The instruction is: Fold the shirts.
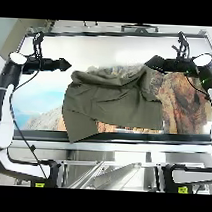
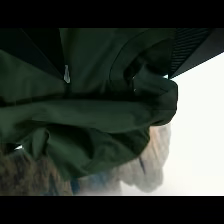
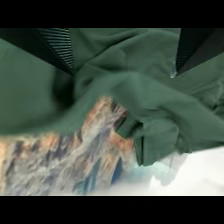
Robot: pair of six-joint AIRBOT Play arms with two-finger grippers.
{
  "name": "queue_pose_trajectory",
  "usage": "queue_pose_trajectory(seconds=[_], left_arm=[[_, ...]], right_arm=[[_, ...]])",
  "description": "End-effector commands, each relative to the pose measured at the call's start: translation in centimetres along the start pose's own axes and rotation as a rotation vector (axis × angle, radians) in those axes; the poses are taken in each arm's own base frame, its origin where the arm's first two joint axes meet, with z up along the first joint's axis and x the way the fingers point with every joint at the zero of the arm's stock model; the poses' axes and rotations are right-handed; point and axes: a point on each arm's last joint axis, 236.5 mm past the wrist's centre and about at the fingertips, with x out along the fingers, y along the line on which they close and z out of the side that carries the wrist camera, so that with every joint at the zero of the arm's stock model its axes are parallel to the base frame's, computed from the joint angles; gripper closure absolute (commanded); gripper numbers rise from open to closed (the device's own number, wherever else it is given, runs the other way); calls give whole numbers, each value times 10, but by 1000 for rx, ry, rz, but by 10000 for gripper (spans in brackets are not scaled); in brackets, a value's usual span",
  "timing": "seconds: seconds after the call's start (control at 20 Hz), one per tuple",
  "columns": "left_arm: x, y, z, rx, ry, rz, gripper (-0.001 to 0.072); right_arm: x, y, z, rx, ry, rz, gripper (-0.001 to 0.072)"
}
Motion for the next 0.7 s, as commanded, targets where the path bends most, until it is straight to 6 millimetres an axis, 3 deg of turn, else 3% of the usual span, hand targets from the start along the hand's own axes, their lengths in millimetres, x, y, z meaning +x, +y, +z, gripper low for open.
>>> queue_pose_trajectory(seconds=[0.0, 0.05, 0.15, 0.3, 0.35, 0.45, 0.5, 0.65], left_arm=[[-24, 26, 1, -102, 78, -29, 0], [-37, 31, -4, -151, 106, -37, 0], [-58, 38, -40, -247, 237, -82, 0], [-67, 35, -116, -383, 431, -164, 1], [-63, 33, -139, -409, 465, -182, 4], [-48, 32, -182, -452, 503, -194, 96], [-39, 34, -202, -475, 515, -189, 95], [-11, 43, -240, -516, 525, -164, 95]], right_arm=[[-32, -18, 21, 18, -40, -15, 23], [-53, -24, 22, 21, -37, -22, 23], [-99, -42, 5, 22, 35, -64, 24], [-146, -84, -52, 117, 168, -147, 24], [-155, -96, -68, 169, 178, -160, 24], [-171, -119, -95, 248, 170, -186, 24], [-179, -129, -104, 288, 161, -198, 24], [-195, -144, -116, 328, 136, -222, 24]])
